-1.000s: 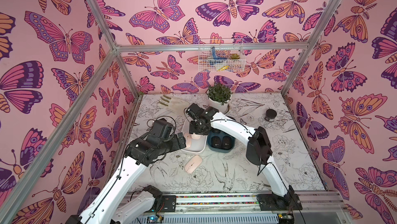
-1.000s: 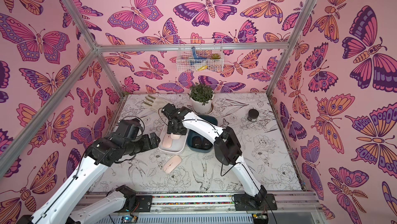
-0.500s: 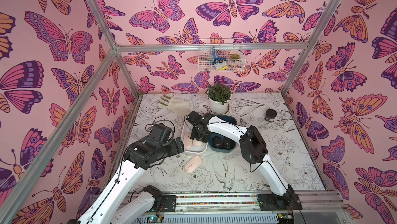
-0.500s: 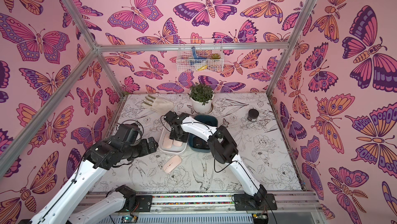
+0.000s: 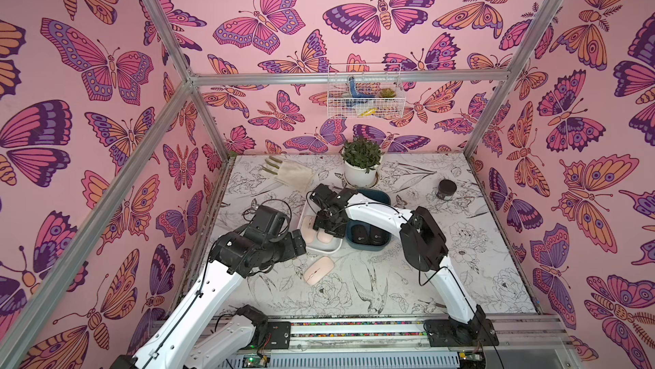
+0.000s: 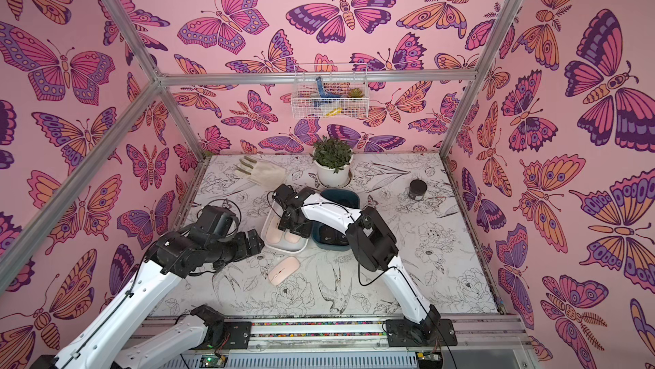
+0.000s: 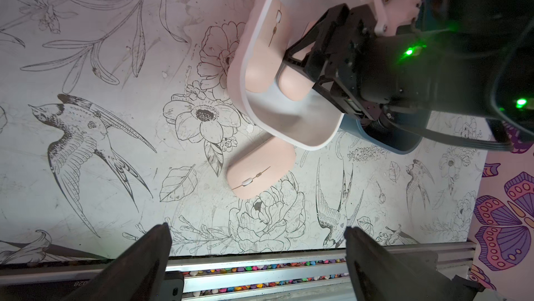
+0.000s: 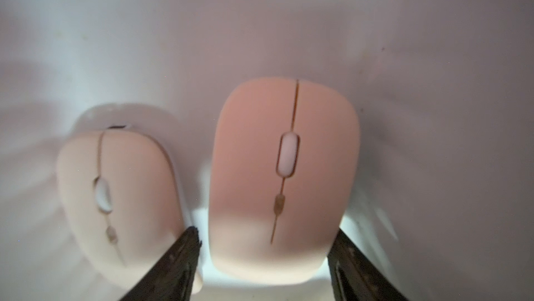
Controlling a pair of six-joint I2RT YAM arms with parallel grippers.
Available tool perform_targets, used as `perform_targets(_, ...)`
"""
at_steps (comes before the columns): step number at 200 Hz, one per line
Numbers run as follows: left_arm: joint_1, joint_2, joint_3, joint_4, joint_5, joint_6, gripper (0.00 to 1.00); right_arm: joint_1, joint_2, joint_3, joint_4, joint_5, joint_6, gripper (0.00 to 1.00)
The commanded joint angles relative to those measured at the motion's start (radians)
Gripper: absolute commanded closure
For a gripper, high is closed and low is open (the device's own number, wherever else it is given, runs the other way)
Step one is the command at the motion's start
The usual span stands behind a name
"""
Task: Place the mice by color into the storage box
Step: Place the mouse in the storage box.
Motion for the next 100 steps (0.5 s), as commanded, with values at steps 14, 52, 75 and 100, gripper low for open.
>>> perform_targets(14, -0.045, 0.012, -0.029, -0.027, 0.026, -0.072, 0.02, 0.012, -0.092, -0.031, 0.071, -0.03, 0.014, 0.25)
perform_targets(52, -0.048, 0.031, -0.012, -0.027, 0.026, -0.097, 0.02, 0.01, -0.132, -0.018, 0.083, -0.052, -0.008, 0.22)
perform_targets(75, -0.068, 0.041, -0.01, -0.027, 0.047, -0.109, 0.03, 0.004, -0.213, -0.053, 0.097, -0.032, -0.034, 0.22)
perform_targets(100, -0.137, 0.072, -0.031, -0.015, 0.062, -0.152, 0.07, -0.059, -0.364, -0.176, 0.148, -0.04, -0.085, 0.22)
